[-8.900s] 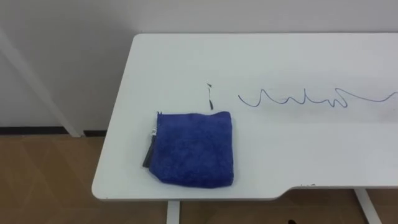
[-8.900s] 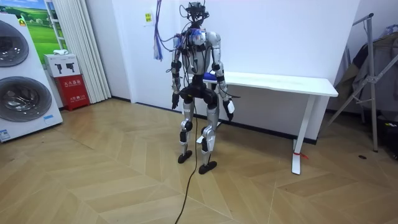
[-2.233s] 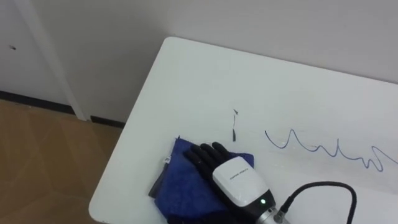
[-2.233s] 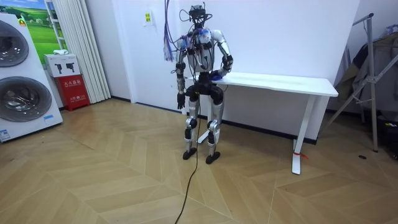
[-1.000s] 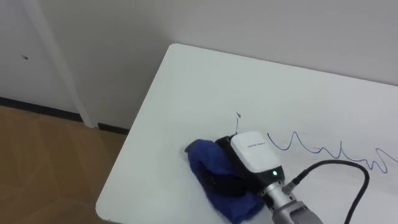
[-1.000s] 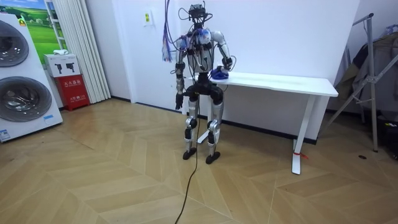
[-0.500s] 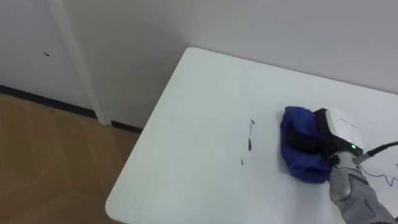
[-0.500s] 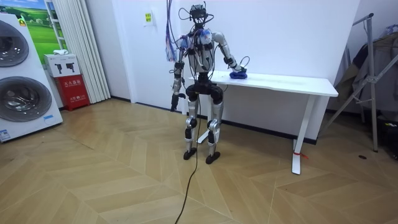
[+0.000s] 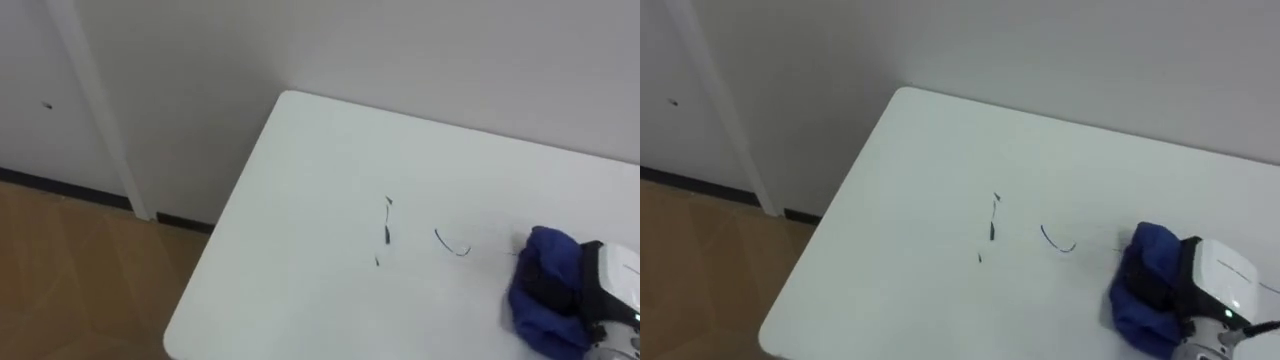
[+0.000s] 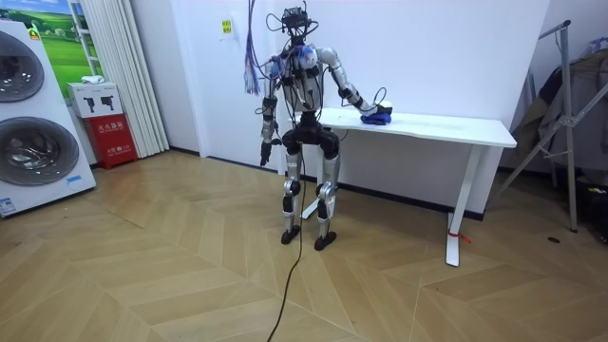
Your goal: Wipe table
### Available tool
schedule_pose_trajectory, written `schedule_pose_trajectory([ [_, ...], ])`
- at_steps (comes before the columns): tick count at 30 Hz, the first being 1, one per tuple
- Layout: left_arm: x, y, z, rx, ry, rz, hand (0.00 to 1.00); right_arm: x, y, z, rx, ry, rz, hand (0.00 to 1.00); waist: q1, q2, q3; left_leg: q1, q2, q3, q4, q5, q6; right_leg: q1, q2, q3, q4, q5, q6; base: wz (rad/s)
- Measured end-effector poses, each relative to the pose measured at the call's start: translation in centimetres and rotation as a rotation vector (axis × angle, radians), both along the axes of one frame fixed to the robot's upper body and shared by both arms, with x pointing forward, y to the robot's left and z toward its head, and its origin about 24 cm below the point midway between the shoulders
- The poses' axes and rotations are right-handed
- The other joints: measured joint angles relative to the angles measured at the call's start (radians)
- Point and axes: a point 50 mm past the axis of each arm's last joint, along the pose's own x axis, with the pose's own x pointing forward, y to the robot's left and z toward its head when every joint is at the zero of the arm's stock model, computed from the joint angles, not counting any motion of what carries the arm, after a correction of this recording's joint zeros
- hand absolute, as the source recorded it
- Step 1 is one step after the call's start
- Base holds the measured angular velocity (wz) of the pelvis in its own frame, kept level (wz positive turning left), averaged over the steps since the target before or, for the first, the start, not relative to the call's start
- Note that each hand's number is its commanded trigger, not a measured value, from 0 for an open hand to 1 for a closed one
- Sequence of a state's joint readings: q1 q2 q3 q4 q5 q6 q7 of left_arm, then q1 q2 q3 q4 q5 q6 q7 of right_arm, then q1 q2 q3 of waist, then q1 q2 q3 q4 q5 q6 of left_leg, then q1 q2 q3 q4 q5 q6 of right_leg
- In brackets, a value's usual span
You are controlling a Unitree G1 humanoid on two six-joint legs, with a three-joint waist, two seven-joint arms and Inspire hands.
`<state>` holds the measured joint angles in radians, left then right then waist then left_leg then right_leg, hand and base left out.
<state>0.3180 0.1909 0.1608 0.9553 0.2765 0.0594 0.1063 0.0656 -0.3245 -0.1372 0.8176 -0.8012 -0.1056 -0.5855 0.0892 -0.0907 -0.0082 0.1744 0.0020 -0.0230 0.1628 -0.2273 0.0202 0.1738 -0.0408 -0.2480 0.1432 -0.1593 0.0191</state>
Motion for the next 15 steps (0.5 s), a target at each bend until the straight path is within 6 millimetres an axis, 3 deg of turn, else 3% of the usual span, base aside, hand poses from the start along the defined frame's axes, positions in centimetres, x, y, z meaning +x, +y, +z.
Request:
schedule_pose_trajectory([
  [3, 0.3, -0.4, -0.2, -0.01, 0.009, -0.013, 0.0, 0.9, 0.6, 0.3, -0.004, 0.007, 0.022, 1.0, 0.007, 0.006, 0.0021, 0.003, 0.002, 0.001, -0.001, 0.0, 0.0, -0.003, 0.002, 0.002, 0.008, 0.0, -0.001, -0.09],
  [6, 1.3, -1.0, -0.5, -0.023, -0.002, -0.027, 0.0, 3.4, 2.6, 1.5, -0.057, 0.015, 0.135, 1.0, 0.052, 0.018, 0.0078, -0.001, 0.011, 0.025, -0.006, 0.0, 0.0, -0.031, 0.01, 0.031, 0.02, 0.005, -0.009, -0.37],
  [8, 1.8, -1.4, -0.7, -0.022, 0.02, -0.057, 0.0, 7.4, 6.8, 2.8, -0.066, -0.016, 0.297, 1.0, 0.082, 0.02, 0.0109, -0.015, 0.018, 0.049, -0.006, 0.001, -0.002, -0.061, 0.017, 0.044, 0.032, 0.01, -0.017, -0.36],
  [9, 2.1, -1.6, -0.7, -0.024, 0.017, -0.069, 0.0, 8.3, 8.1, 3.4, -0.079, -0.029, 0.352, 1.0, 0.094, 0.019, 0.0123, -0.019, 0.019, 0.053, -0.007, 0.002, -0.003, -0.069, 0.018, 0.044, 0.033, 0.011, -0.019, -0.25],
  [11, 2.7, -2.0, -0.8, -0.031, 0.009, -0.094, 0.0, 11.7, 13.2, 5.8, -0.106, -0.094, 0.565, 1.0, 0.12, 0.017, 0.0253, -0.027, 0.022, 0.05, -0.01, 0.005, -0.008, -0.077, 0.023, 0.044, 0.033, 0.013, -0.022, 0.04],
  [13, 2.8, -2.2, -0.8, -0.035, 0.012, -0.11, 0.0, 13.1, 15.9, 7.3, -0.1, -0.136, 0.659, 1.0, 0.16, 0.017, 0.0249, -0.029, 0.024, 0.042, -0.011, 0.006, -0.009, -0.074, 0.023, 0.029, 0.023, 0.013, -0.022, 0.23],
  [15, 2.3, -2.3, -0.9, -0.036, 0.032, -0.114, 0.0, 13.8, 17.6, 8.1, -0.079, -0.149, 0.71, 1.0, 0.172, 0.015, 0.0242, -0.03, 0.023, 0.018, -0.01, 0.006, -0.009, -0.069, 0.021, 0.007, 0.022, 0.012, -0.02, 0.4],
])
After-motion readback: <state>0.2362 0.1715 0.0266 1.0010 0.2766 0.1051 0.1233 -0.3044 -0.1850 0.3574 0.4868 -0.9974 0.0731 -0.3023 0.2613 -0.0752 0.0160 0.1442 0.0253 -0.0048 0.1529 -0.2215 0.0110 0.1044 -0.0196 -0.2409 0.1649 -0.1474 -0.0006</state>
